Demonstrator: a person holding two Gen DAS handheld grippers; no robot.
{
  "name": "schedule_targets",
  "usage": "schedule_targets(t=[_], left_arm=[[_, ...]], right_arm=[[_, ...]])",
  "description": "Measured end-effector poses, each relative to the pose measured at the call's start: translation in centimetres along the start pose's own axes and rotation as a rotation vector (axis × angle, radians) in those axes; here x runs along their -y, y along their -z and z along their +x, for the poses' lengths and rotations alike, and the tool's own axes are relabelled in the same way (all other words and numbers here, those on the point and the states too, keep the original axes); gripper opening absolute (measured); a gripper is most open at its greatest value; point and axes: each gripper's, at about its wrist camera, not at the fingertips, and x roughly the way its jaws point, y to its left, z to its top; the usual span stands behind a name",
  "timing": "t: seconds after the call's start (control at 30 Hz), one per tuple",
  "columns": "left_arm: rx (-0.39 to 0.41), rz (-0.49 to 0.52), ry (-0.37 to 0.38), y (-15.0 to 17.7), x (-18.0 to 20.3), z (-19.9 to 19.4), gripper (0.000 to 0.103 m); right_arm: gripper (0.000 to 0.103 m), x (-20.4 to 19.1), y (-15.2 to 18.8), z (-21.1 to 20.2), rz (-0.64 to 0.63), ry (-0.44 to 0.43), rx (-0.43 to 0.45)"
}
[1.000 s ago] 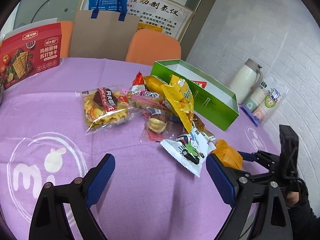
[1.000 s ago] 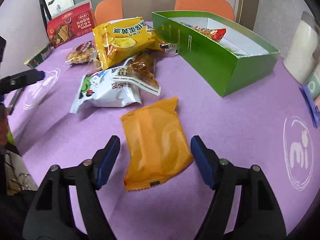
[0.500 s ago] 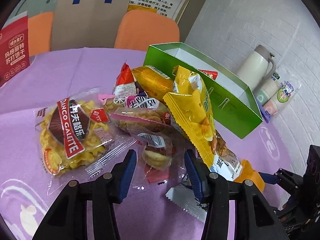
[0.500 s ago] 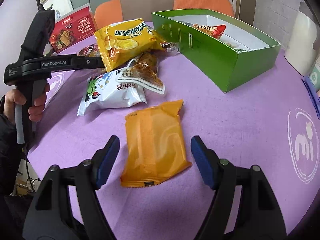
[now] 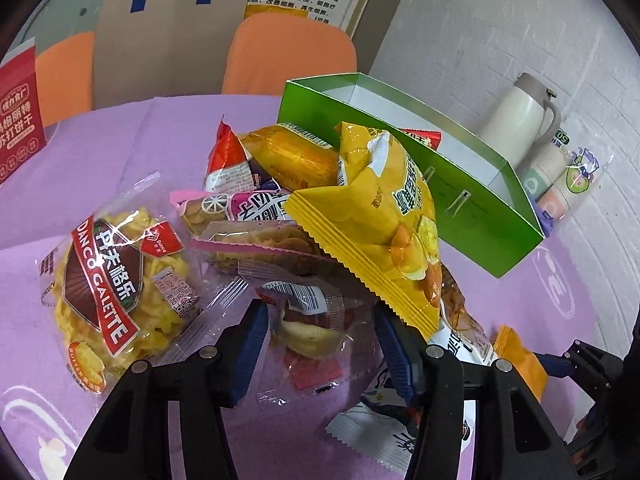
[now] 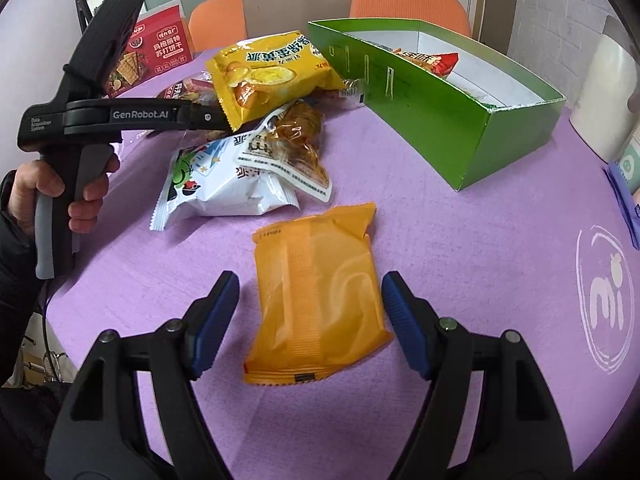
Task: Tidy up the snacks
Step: 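Move the right tool to the orange cake pack and grasp it, then carry the cake pack into the box with the right tool while the left drops a pastry pack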
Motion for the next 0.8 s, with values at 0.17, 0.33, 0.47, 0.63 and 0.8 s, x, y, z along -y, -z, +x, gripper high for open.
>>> schedule_targets(t=[0.17, 0.33, 0.47, 0.63, 0.8], left_arm=[[0.002, -0.016, -0.001, 0.4, -0.1, -0.7, 0.045], [0.067, 0.012, -0.008, 1.2, 0.5, -3.8, 0.042], [0.102, 0.007, 0.016, 0.9, 0.8, -7.1, 0.041], [0.195, 0.01, 0.067, -1.1, 2.2, -11.2, 0.041], [0.222, 0.049, 0.139, -4.7, 5.4, -12.1, 0.042]], right_arm=[[0.053, -0.6, 0.1, -0.1, -0.026, 0.037, 0.011], [0.049, -0.6, 0.3, -0.9, -0.021, 0.03, 0.023], [0.048, -0.2, 0.1, -2.9, -0.011, 0.02, 0.067], [0.048, 1.3, -1.8, -5.5, 0.023, 0.027, 0.157], [0.048, 3.5, -4.6, -6.8, 0.08, 0.047, 0.255]])
